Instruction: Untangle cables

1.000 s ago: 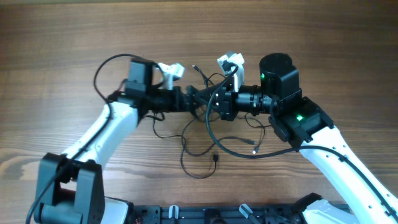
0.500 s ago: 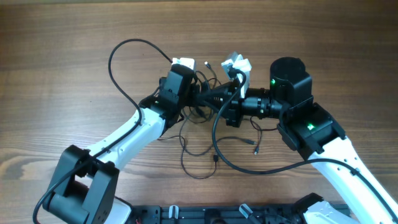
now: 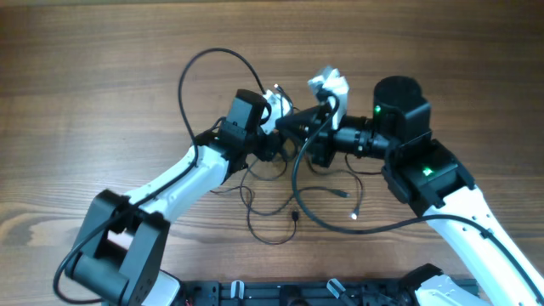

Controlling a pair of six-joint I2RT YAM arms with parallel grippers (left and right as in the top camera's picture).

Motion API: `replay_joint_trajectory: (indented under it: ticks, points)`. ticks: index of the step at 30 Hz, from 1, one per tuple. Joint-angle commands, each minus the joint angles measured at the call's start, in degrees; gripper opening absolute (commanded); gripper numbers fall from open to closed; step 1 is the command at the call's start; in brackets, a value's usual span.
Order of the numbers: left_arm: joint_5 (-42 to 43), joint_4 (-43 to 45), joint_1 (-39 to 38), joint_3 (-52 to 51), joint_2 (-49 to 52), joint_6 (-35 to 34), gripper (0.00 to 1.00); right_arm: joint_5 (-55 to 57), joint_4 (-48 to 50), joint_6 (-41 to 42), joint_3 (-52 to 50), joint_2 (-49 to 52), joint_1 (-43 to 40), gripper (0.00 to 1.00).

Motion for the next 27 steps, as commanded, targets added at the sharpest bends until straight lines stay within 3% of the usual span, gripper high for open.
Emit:
replay_joint_trajectory:
  ticks: [1,4,7,9,13,18,22,27]
  points:
    - [10.2,-2.5,-0.1,0.6,4.9,3.0,0.50,8.4,5.8,5.0,2.3,-0.9,-5.3,0.05]
    - [9.6,-4.5,0.1,0.6,7.9,3.0,0.37,14.6,12.8,10.4,3.5,-0.9,-12.7,0.05]
    - [7.6,-6.7,0.1,0.6,9.7,2.9,0.39,22.0,15.0,10.6,4.3,-0.9,-20.4,0.05]
    - [5.0,-8.2,0.1,0.6,9.9,2.9,0.49,31.4,13.1,9.0,4.6,-0.8,-28.2,0.09]
    - [2.4,-9.6,0.1,0.6,9.9,2.8,0.54,38.8,10.1,9.0,4.6,-0.5,-40.2,0.13]
    - [1.5,-12.7,0.1,0.6,9.9,2.8,0.56,39.0,7.8,9.3,4.6,0.9,-55.9,0.08]
    - [-1.1,-14.6,0.3,0.6,9.9,2.7,0.52,38.3,2.2,8.7,4.6,3.9,-66.2,0.11]
    - [-1.1,-13.0,0.3,0.6,9.9,-1.9,0.54,35.3,-7.3,8.6,4.6,8.6,-68.7,0.19]
